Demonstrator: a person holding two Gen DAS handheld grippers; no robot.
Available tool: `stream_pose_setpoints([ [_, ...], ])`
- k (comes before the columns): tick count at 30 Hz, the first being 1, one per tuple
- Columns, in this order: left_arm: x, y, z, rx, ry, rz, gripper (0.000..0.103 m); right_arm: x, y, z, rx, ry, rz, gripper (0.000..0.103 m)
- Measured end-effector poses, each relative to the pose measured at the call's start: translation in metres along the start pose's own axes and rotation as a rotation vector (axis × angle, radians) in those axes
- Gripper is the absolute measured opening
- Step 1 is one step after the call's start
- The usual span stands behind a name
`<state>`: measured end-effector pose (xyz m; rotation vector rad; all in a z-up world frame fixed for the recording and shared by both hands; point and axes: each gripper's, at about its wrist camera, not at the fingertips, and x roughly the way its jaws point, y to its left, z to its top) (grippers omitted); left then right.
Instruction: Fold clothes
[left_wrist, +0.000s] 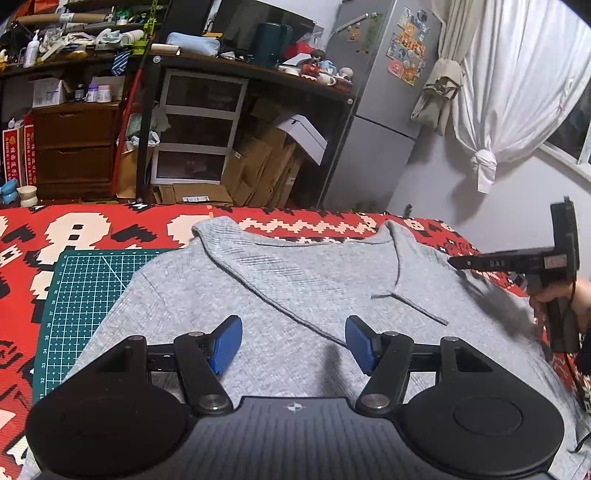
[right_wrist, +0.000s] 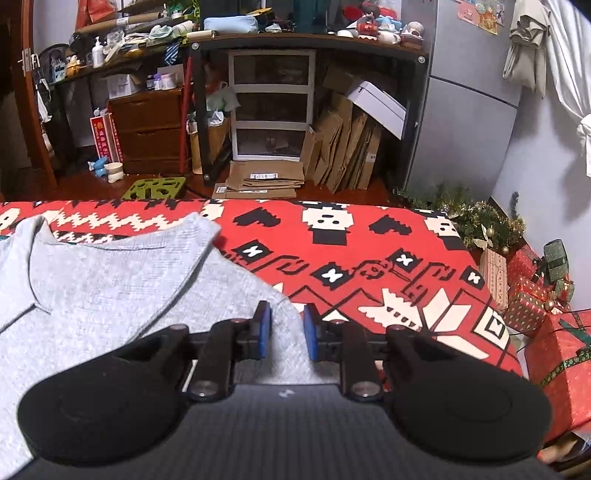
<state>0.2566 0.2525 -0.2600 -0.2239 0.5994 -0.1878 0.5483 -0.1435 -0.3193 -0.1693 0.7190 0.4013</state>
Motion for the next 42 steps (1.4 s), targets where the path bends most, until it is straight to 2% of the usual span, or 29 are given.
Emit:
stream_pose_setpoints([
  [2, 0.0, -0.001, 0.0, 0.005, -0.001, -0.001, 0.061, 0.002, -0.001, 0.002, -0.011, 0.003, -0.013, 0.008],
  [5, -0.001, 0.002, 0.0, -0.005, -0.005, -0.001, 0.061, 0.007, -0.003, 0.006, -0.045, -0.006, -0.107, 0.007],
  [6, -0.001, 0.003, 0.0, -0.01, -0.005, -0.002, 0.061, 0.008, -0.006, 0.007, -0.033, -0.008, -0.106, 0.007],
  [7, -0.001, 0.004, 0.0, -0.015, -0.005, -0.004, 0.061, 0.008, -0.01, 0.008, -0.011, -0.009, -0.088, 0.008],
  [10, -0.001, 0.006, 0.0, -0.028, -0.002, -0.006, 0.061, 0.002, -0.025, 0.009, 0.07, -0.007, 0.012, 0.021],
  [15, 0.001, 0.004, 0.001, -0.019, 0.003, -0.014, 0.061, -0.009, -0.05, 0.013, 0.208, -0.062, 0.036, 0.022],
  [20, 0.002, 0.003, 0.0, -0.015, 0.007, -0.014, 0.061, 0.008, -0.038, 0.012, 0.128, -0.017, 0.012, 0.022],
  [27, 0.002, 0.003, 0.0, -0.014, 0.01, -0.014, 0.061, 0.004, -0.017, 0.008, -0.001, -0.003, 0.005, 0.022],
  [31, 0.002, 0.003, 0.0, -0.016, 0.01, -0.015, 0.061, -0.005, -0.023, 0.008, 0.029, -0.034, 0.004, 0.022],
  [37, 0.002, 0.004, 0.0, -0.016, 0.01, -0.015, 0.061, -0.002, -0.018, 0.004, -0.017, 0.001, 0.04, 0.022],
  [38, 0.003, 0.004, 0.0, -0.015, 0.01, -0.015, 0.061, -0.002, -0.016, 0.002, -0.026, -0.003, 0.04, 0.019],
  [41, 0.003, 0.004, 0.0, -0.012, 0.011, -0.014, 0.061, -0.001, -0.013, 0.002, -0.05, -0.009, 0.035, 0.001],
  [42, 0.003, 0.003, -0.001, -0.01, 0.011, -0.014, 0.061, 0.001, -0.014, 0.003, -0.049, -0.01, 0.016, 0.001],
])
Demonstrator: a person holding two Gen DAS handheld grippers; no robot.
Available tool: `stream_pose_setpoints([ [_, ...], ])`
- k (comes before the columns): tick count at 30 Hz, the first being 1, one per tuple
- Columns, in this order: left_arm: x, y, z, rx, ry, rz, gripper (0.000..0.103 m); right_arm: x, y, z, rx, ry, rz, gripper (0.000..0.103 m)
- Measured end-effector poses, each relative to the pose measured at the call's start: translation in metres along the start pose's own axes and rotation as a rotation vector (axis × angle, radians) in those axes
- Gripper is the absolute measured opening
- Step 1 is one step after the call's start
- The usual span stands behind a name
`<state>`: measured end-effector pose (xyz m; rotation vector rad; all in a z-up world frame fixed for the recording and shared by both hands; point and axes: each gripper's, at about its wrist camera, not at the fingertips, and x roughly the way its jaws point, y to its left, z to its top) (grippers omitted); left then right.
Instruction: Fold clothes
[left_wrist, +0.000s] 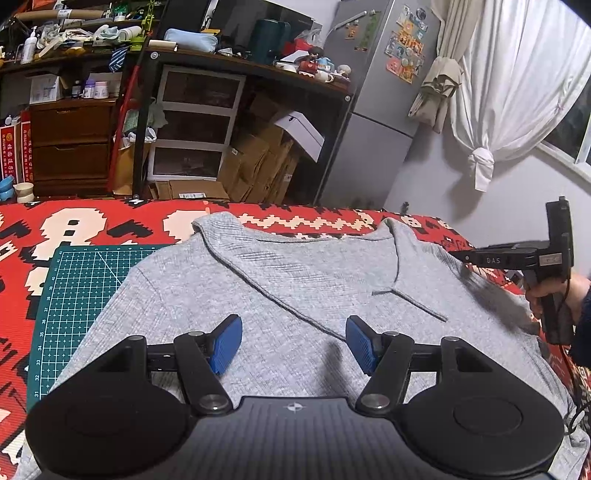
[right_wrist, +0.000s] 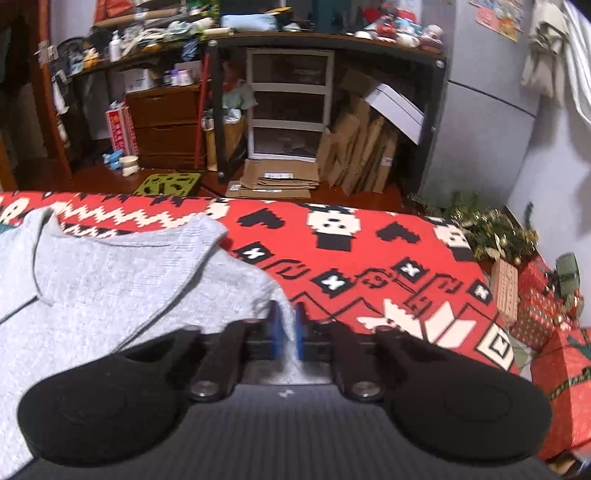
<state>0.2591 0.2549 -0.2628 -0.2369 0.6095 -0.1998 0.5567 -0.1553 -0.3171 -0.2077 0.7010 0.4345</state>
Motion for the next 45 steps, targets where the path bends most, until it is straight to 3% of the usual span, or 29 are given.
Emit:
stream_pose_setpoints([
  [3, 0.0, 0.0, 0.0, -0.001, 0.001, -0.002, 0.061, 0.004, -0.004, 0.005, 0.003, -0.002, -0.057, 0.001],
  [6, 0.0, 0.0, 0.0, -0.002, 0.001, -0.004, 0.061, 0.006, -0.021, 0.006, 0.089, -0.003, -0.031, 0.003],
  [8, 0.001, 0.0, 0.0, -0.001, 0.001, -0.003, 0.061, 0.002, -0.034, 0.005, 0.156, -0.002, 0.004, 0.014],
  [11, 0.0, 0.0, 0.0, -0.003, 0.001, -0.004, 0.061, -0.018, -0.056, -0.003, 0.256, -0.043, 0.029, 0.014],
  [15, 0.0, 0.0, 0.0, -0.005, 0.003, -0.004, 0.061, -0.062, -0.087, -0.022, 0.372, -0.055, -0.037, 0.017],
  [21, -0.001, 0.0, 0.001, -0.009, 0.003, -0.008, 0.061, -0.117, -0.096, -0.068, 0.321, 0.004, -0.119, 0.021],
  [28, -0.001, 0.0, -0.001, -0.005, 0.001, -0.009, 0.061, -0.111, -0.093, -0.09, 0.33, 0.005, -0.178, 0.023],
  [29, -0.001, -0.001, -0.001, -0.002, 0.001, -0.008, 0.061, -0.109, -0.093, -0.09, 0.333, 0.002, -0.188, 0.02],
  [30, -0.001, -0.001, -0.001, 0.0, 0.002, -0.008, 0.061, -0.107, -0.092, -0.089, 0.326, 0.004, -0.197, 0.005],
  [31, 0.0, -0.001, 0.0, 0.0, 0.003, -0.008, 0.061, -0.105, -0.089, -0.087, 0.314, 0.011, -0.206, 0.002],
  [37, -0.001, 0.0, -0.001, -0.001, 0.005, -0.012, 0.061, -0.098, -0.095, -0.078, 0.295, 0.025, -0.312, 0.001],
  [40, -0.001, 0.0, -0.001, -0.005, 0.005, -0.015, 0.061, -0.1, -0.1, -0.082, 0.323, 0.004, -0.29, 0.004],
  [41, -0.001, 0.001, -0.001, -0.005, 0.005, -0.015, 0.061, -0.1, -0.102, -0.083, 0.333, -0.003, -0.283, 0.018],
  [42, -0.001, 0.0, 0.0, -0.006, 0.005, -0.015, 0.061, -0.105, -0.102, -0.083, 0.339, -0.015, -0.278, 0.025],
  [45, 0.0, -0.001, 0.0, -0.005, 0.006, -0.013, 0.061, -0.129, -0.098, -0.086, 0.358, -0.045, -0.253, 0.025],
])
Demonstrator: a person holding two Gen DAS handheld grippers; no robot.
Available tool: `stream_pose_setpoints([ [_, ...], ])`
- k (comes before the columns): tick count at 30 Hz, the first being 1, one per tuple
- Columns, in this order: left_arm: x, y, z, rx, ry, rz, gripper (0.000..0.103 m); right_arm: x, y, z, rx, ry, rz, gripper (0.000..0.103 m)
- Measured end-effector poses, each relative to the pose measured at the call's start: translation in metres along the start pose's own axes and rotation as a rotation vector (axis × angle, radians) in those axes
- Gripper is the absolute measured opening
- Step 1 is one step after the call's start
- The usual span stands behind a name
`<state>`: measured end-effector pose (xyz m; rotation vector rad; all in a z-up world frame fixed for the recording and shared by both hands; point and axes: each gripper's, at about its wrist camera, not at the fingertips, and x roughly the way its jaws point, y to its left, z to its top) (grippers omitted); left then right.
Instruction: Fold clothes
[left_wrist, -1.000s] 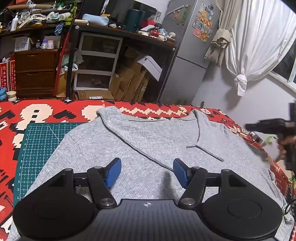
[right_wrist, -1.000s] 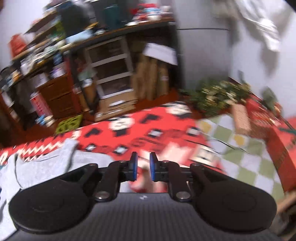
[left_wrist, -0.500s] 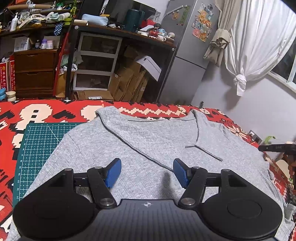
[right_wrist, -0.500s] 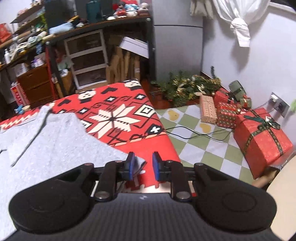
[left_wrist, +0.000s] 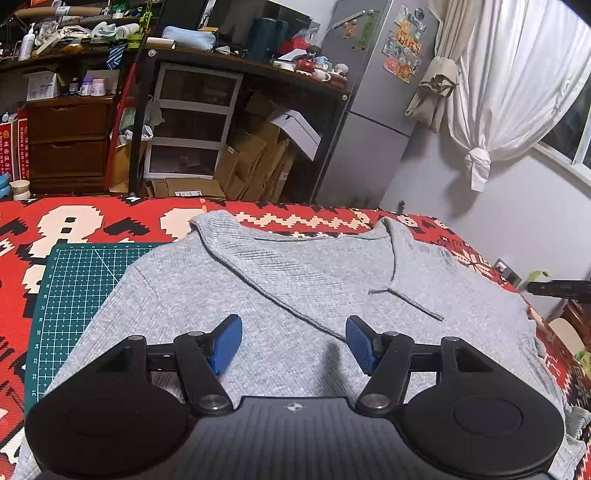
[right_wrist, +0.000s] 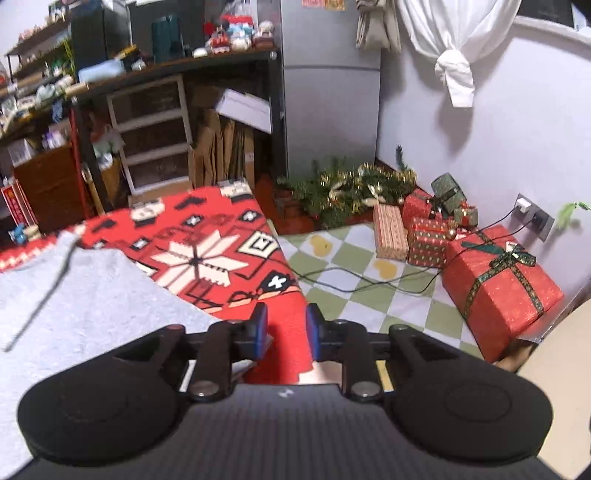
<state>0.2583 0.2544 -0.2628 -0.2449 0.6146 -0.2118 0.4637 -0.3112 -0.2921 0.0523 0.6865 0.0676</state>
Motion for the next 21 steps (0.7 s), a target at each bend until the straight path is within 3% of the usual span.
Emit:
stream_pose_setpoints([
  [7, -0.001, -0.002, 0.0, 0.002, 0.0, -0.009, 0.061, -0.062, 0.008, -0.033, 0.065, 0.018, 0.161, 0.025],
  [15, -0.001, 0.001, 0.0, -0.019, 0.001, -0.023, 0.061, -0.047, 0.016, -0.05, 0.223, 0.042, 0.216, 0.024],
  [16, -0.001, 0.001, 0.0, -0.023, 0.0, -0.025, 0.061, -0.042, 0.018, -0.051, 0.224, 0.052, 0.208, 0.023],
  [18, -0.002, 0.002, 0.0, -0.03, -0.001, -0.029, 0.061, -0.034, 0.022, -0.052, 0.218, 0.072, 0.195, 0.003],
  [21, -0.001, 0.005, 0.001, -0.04, 0.0, -0.033, 0.061, -0.03, 0.028, -0.054, 0.196, 0.069, 0.167, 0.002],
])
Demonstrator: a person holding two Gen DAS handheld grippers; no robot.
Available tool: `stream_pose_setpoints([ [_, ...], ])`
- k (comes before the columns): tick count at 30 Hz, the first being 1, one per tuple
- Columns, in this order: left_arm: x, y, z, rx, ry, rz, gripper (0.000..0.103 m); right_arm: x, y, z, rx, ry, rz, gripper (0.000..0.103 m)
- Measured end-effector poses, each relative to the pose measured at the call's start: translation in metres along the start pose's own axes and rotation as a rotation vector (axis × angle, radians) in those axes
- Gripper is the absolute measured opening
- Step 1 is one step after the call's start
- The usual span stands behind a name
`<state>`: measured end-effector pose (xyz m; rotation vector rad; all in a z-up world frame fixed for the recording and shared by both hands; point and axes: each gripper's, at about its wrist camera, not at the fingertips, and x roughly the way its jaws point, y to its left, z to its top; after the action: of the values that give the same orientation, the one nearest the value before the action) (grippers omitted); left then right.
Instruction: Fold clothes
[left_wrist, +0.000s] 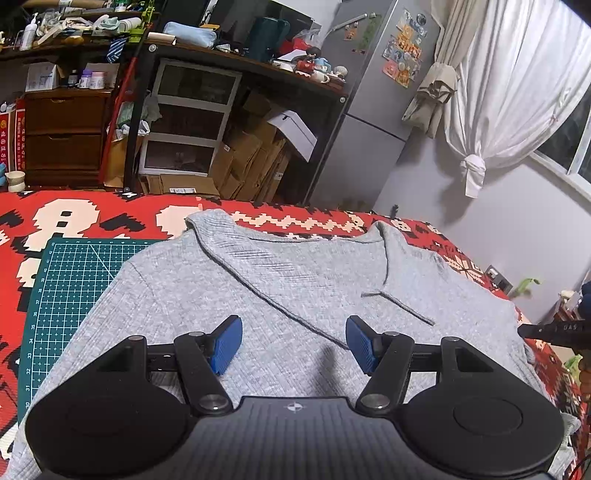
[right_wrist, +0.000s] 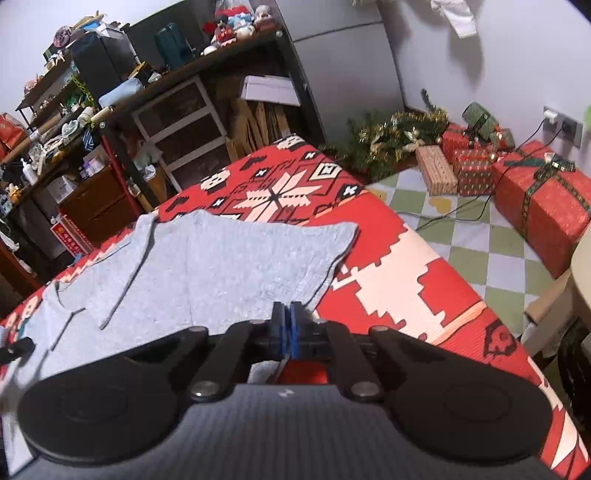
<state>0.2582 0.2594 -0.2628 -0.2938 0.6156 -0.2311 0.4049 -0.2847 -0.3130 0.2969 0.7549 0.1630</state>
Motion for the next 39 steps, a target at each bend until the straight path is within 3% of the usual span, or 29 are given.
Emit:
stream_pose_setpoints([
  [6, 0.0, 0.0, 0.0, 0.001, 0.004, -0.005, 0.061, -0.01, -0.012, -0.004, 0.014, -0.009, -0.056, 0.0],
  [11, 0.001, -0.002, -0.001, 0.01, 0.009, -0.004, 0.061, -0.051, -0.01, -0.015, 0.008, -0.041, 0.044, 0.006],
  [15, -0.005, -0.006, -0.002, -0.002, 0.016, -0.036, 0.061, -0.087, 0.004, -0.04, -0.041, 0.002, 0.134, 0.012],
  [19, -0.024, -0.016, -0.004, -0.022, 0.015, -0.071, 0.06, -0.109, 0.013, -0.071, -0.085, 0.03, 0.177, 0.014],
  [23, -0.055, -0.03, -0.014, -0.009, 0.024, -0.11, 0.06, -0.128, 0.013, -0.097, -0.127, 0.018, 0.227, 0.024],
  [34, -0.127, -0.05, -0.074, 0.016, 0.121, -0.095, 0.06, -0.148, -0.006, -0.117, -0.225, -0.06, 0.382, 0.024],
  [38, -0.145, -0.05, -0.091, 0.0, 0.138, -0.077, 0.061, -0.14, 0.001, -0.121, -0.3, -0.033, 0.402, 0.024],
  [39, -0.148, -0.05, -0.095, -0.005, 0.139, -0.069, 0.062, -0.138, 0.003, -0.123, -0.315, -0.023, 0.407, 0.019],
])
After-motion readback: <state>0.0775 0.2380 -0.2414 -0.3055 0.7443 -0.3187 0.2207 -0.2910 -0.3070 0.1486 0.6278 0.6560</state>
